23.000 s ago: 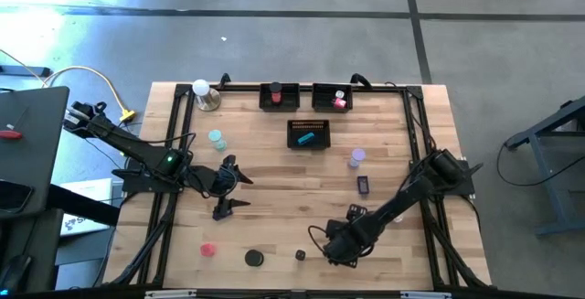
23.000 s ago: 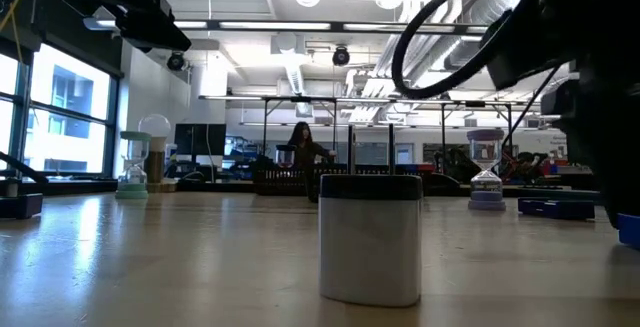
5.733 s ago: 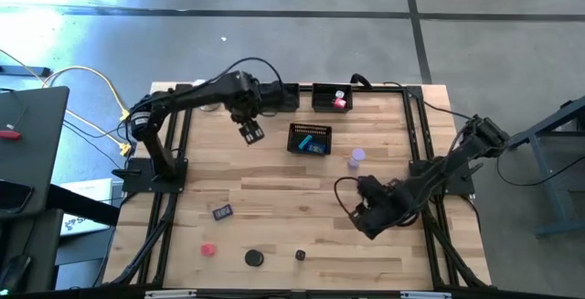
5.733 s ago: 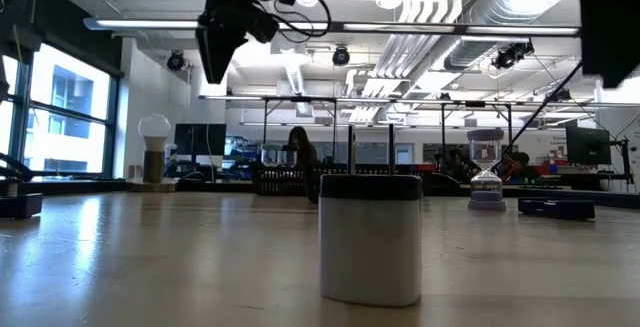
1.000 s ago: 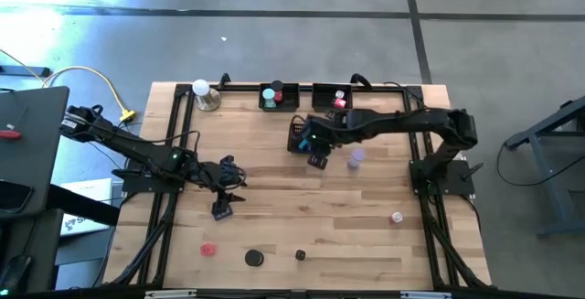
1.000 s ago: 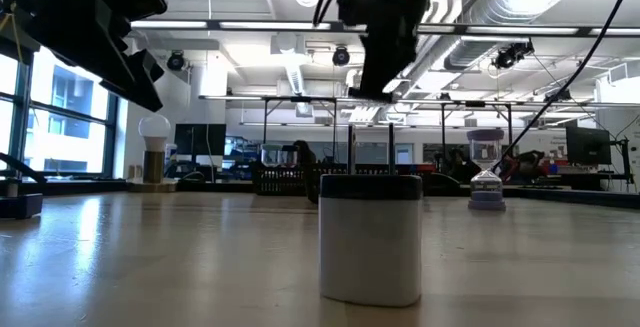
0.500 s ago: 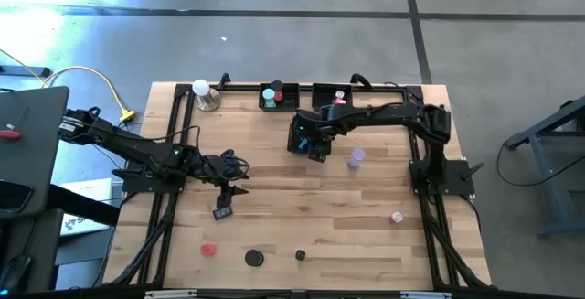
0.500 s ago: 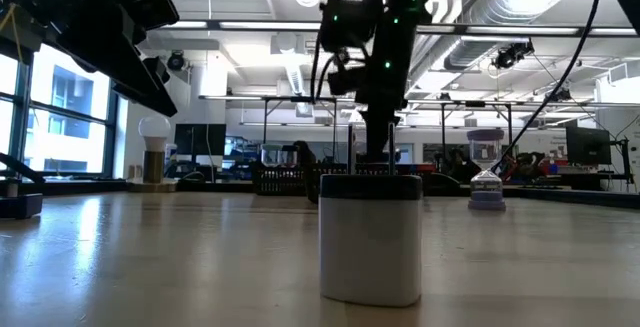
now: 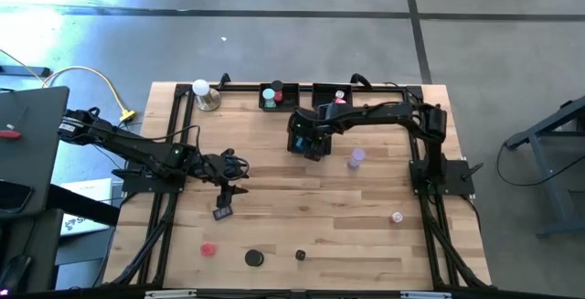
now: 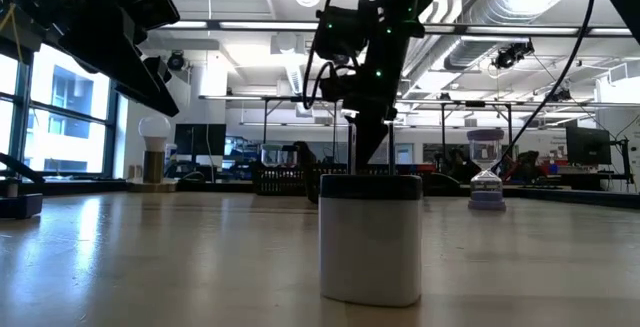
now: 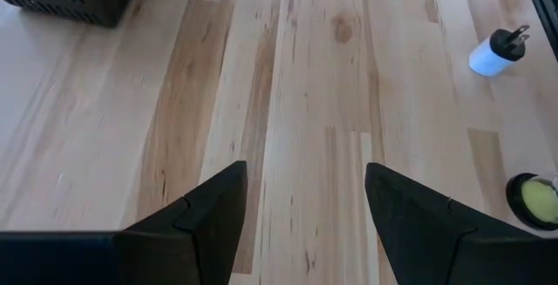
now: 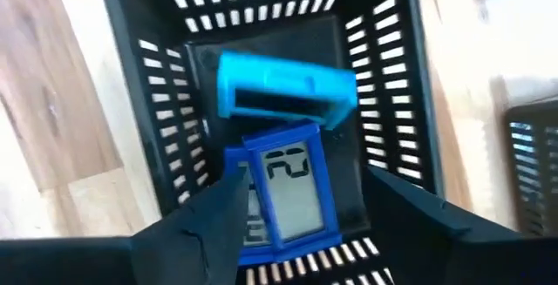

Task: Pick & Place Office items
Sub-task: Put the pink charger adapter into the top right black bin

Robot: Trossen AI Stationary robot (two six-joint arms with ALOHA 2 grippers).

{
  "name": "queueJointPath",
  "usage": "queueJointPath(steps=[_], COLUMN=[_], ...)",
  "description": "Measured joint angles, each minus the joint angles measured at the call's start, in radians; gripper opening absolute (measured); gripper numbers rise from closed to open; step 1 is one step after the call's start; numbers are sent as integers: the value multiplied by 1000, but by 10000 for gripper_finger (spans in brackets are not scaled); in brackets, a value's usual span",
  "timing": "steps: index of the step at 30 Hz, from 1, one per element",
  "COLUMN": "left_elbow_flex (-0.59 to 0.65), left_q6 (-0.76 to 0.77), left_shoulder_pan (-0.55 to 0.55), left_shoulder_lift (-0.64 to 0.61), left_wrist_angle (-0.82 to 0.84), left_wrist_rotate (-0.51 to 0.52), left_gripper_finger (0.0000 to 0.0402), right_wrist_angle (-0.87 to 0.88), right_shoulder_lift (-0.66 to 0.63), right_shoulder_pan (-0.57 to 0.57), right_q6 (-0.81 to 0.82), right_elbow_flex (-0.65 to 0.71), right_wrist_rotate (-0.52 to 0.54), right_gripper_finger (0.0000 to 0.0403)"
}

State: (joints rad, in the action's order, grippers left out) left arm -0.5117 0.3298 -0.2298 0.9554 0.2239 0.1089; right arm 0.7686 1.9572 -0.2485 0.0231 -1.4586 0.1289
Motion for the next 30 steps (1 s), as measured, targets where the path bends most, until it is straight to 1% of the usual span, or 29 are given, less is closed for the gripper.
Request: queueJointPath(steps=[4, 6, 9, 12, 14, 17, 20, 22, 24, 27, 30], left_elbow_flex=[0, 0, -8, -26, -45, -108, -183, -219, -239, -244, -244], left_q6=[8, 8, 2, -50, -68, -44, 35, 92, 157, 310, 508], left_shoulder_pan=[0, 0, 0, -5, -22, -59, -113, -163, -217, -293, -381], left_shoulder_lift=[0, 0, 0, 0, -6, -10, -10, -10, -10, -10, 5], left_wrist_angle=[3, 4, 5, 20, 70, 245, 410, 464, 485, 514, 571], left_wrist_rotate=[-13, -46, -108, -159, -168, -162, -132, -110, -96, -93, -77], left_gripper_finger=[224, 224, 224, 224, 224, 224, 224, 224, 224, 224, 224], right_wrist_angle=[-6, -1, 0, 1, -2, 1, -11, -27, -43, -62, -89], right_shoulder_lift=[0, -10, -36, -64, -87, -124, -153, -155, -154, -154, -154], right_shoulder_pan=[0, -1, 7, 27, 49, 80, 120, 153, 186, 233, 279], right_q6=[-28, -24, -18, -17, -9, 45, 94, 126, 153, 180, 216], right_elbow_flex=[0, 0, 0, 0, 0, 0, -1, -1, -1, -1, -1], right_wrist_rotate=[11, 25, 78, 130, 161, 195, 194, 197, 194, 194, 196], right_gripper_finger=[215, 214, 215, 215, 215, 215, 216, 215, 215, 216, 216])
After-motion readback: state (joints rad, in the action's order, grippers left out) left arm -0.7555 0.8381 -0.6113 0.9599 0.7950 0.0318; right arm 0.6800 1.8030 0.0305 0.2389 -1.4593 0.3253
